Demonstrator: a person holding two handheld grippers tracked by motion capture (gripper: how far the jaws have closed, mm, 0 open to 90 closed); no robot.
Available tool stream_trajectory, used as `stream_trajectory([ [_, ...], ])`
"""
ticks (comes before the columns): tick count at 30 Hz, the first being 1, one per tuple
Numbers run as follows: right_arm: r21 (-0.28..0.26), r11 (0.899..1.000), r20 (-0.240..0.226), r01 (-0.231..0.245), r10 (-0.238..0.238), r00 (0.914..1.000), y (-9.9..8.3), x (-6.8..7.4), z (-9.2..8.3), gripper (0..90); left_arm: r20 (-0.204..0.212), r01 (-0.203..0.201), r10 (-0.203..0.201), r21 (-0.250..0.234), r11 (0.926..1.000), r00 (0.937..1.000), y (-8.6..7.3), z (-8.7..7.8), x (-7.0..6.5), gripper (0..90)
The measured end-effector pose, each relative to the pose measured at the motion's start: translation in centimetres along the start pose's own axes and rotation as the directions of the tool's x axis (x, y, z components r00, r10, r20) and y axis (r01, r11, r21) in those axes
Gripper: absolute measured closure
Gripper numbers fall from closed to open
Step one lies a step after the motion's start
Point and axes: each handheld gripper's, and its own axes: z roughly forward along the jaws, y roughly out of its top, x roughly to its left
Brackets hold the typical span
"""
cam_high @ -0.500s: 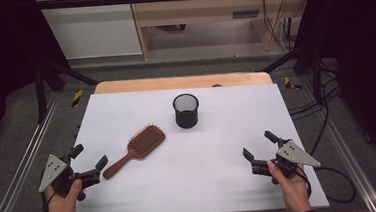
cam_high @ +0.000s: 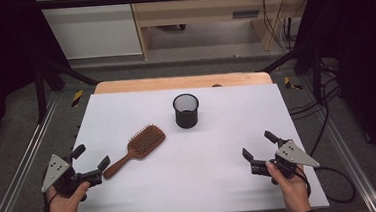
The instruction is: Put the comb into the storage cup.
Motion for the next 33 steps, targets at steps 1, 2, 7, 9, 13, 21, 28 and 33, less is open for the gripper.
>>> stream_trajectory([
  [1, -0.009, 1.0, 0.002, 0.008, -0.008, 1.0, 0.1, -0.1, 0.0, 3.4, 0.007, -0.011, 0.011, 0.009, 0.9999, 0.9999, 0.0, 0.1, -0.2, 2.5],
  [2, -0.018, 1.0, 0.001, 0.015, -0.015, 0.9999, 0.2, -0.2, -0.1, 3.3, 0.009, -0.011, 0.011, 0.011, 0.9999, 0.9999, -0.1, 0.2, -0.3, 2.5],
  [7, -0.038, 0.999, 0.087, 0.023, -0.02, 0.996, 0.4, -0.9, -0.8, 1.7, 0.001, -0.012, 0.012, 0.014, 0.9998, 0.9999, -0.1, 0.4, -0.7, 2.5],
  [9, -0.01, 1.0, 0.161, 0.024, -0.022, 0.9867, 0.3, -1.1, -1.0, 1.7, -0.001, -0.016, 0.016, 0.015, 0.9998, 0.9999, -0.1, 0.4, -0.7, 2.6],
  [13, 0.007, 1.0, 0.144, -0.006, 0.004, 0.9896, 0.1, -1.0, -0.9, 1.6, -0.001, -0.008, 0.008, 0.025, 0.9997, 1.0, 0.0, 0.5, -0.9, 2.7],
  [21, 0.037, 0.999, 0.046, -0.003, 0.002, 0.9989, 0.0, 0.0, 0.0, 2.0, 0.016, -0.023, 0.022, 0.086, 0.996, 0.9996, 1.6, 1.4, -1.1, 3.1],
  [28, 0.041, 0.999, 0.029, -0.016, 0.015, 0.9995, -0.1, 0.1, 0.0, 2.3, 0.068, -0.078, 0.063, 0.247, 0.9658, 0.9957, 3.6, 3.3, -1.5, 3.5],
  [33, 0.041, 0.999, 0.032, -0.017, 0.016, 0.9993, -0.1, 0.0, 0.0, 2.3, 0.094, -0.104, 0.078, 0.316, 0.9431, 0.9925, 4.4, 4.2, -1.7, 4.0],
])
